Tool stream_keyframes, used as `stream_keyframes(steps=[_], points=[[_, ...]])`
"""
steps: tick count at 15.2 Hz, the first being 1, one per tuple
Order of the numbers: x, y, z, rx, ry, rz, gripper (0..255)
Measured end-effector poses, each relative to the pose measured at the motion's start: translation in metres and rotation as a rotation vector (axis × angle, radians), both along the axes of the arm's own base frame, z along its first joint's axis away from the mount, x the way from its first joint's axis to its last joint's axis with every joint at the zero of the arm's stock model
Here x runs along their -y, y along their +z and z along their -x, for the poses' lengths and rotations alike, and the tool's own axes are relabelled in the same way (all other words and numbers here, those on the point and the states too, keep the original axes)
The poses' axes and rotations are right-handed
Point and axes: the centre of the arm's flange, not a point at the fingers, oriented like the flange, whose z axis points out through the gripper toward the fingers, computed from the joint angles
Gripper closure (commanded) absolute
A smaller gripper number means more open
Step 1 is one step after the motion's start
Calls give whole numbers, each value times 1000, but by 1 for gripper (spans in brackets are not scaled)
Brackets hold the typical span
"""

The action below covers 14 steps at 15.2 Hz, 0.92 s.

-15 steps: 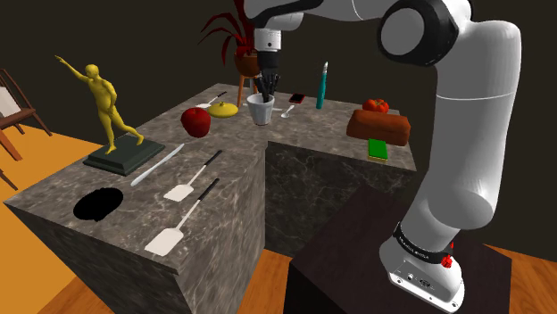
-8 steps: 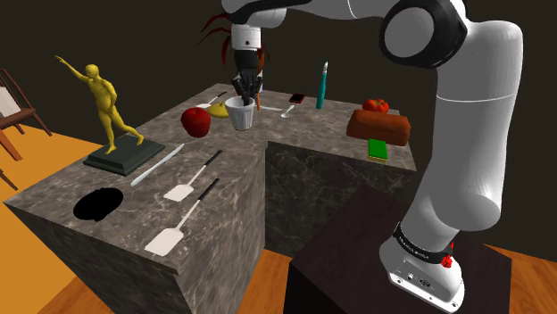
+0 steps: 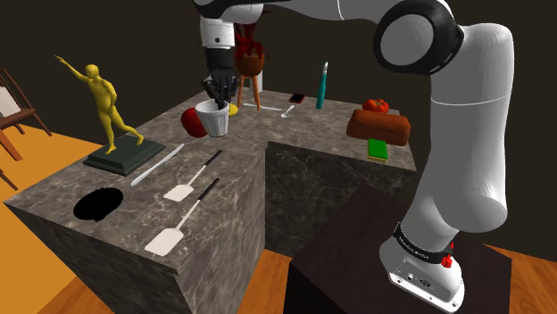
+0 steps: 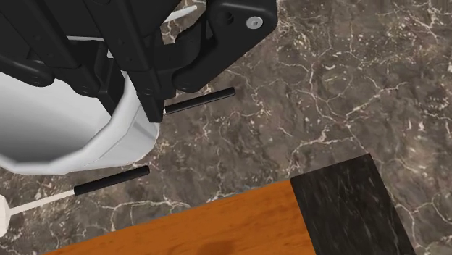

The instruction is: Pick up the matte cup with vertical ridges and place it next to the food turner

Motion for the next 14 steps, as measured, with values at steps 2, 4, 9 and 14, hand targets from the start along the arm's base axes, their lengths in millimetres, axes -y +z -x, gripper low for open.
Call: stream_keyframes(steps=[2, 4, 9, 14], points=[[-9, -5, -1, 0, 0, 0, 255], [-12, -15, -2, 0, -1, 0, 255], [-12, -40, -2, -1, -1, 0, 255], [-13, -65, -1, 0, -1, 0, 255]])
